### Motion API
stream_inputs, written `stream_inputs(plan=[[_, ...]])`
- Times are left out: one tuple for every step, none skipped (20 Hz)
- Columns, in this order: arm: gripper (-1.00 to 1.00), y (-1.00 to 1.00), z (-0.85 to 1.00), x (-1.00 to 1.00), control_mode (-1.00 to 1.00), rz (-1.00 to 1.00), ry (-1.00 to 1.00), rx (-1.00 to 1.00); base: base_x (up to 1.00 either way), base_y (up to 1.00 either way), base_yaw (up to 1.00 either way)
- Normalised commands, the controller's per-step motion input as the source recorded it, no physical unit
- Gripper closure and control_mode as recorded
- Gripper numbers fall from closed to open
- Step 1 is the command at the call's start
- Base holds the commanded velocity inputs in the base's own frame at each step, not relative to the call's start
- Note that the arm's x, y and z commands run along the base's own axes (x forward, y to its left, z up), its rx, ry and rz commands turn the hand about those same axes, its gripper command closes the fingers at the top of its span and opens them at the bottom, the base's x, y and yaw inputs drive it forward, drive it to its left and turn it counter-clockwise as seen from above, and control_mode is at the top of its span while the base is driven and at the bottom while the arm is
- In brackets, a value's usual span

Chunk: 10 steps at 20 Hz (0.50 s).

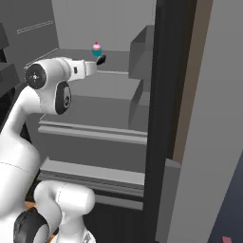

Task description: Take the fish out of the fridge, briefly rinse it in the sink, and place it on the tray next to the sink.

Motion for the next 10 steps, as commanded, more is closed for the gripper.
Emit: stream_inputs(plan=[[-1.0, -0.04, 0.25, 0.36, -1.0, 0.0, 0.11, 0.15, 0.0, 0.0, 0.0], [-1.0, -0.22, 0.16, 0.18, -1.0, 0.0, 0.15, 0.21, 0.0, 0.0, 0.0], [-1.0, -0.08, 0.0, 0.42, -1.0, 0.0, 0.17, 0.07, 0.0, 0.0, 0.0], [-1.0, -0.08, 0.0, 0.54, -1.0, 0.0, 0.28, 0.13, 0.0, 0.0, 0.0], [-1.0, -0.05, 0.33, 0.09, -1.0, 0.0, 0.2, 0.14, 0.0, 0.0, 0.0], [-1.0, 0.0, 0.51, 0.0, -1.0, 0.0, 0.13, 0.11, 0.0, 0.0, 0.0], [-1.0, -0.03, 0.57, 0.03, -1.0, 0.0, 0.16, 0.13, 0.0, 0.0, 0.0], [-1.0, 0.0, 0.24, 0.04, -1.0, 0.01, 0.13, 0.06, 0.0, 0.0, 0.0], [-1.0, 0.0, 0.0, 0.0, -1.0, 0.0, 0.02, 0.0, 0.0, 0.0, 0.0], [-1.0, 0.01, 0.0, 0.0, -1.0, 0.0, -0.03, 0.0, 0.0, 0.0, 0.0]])
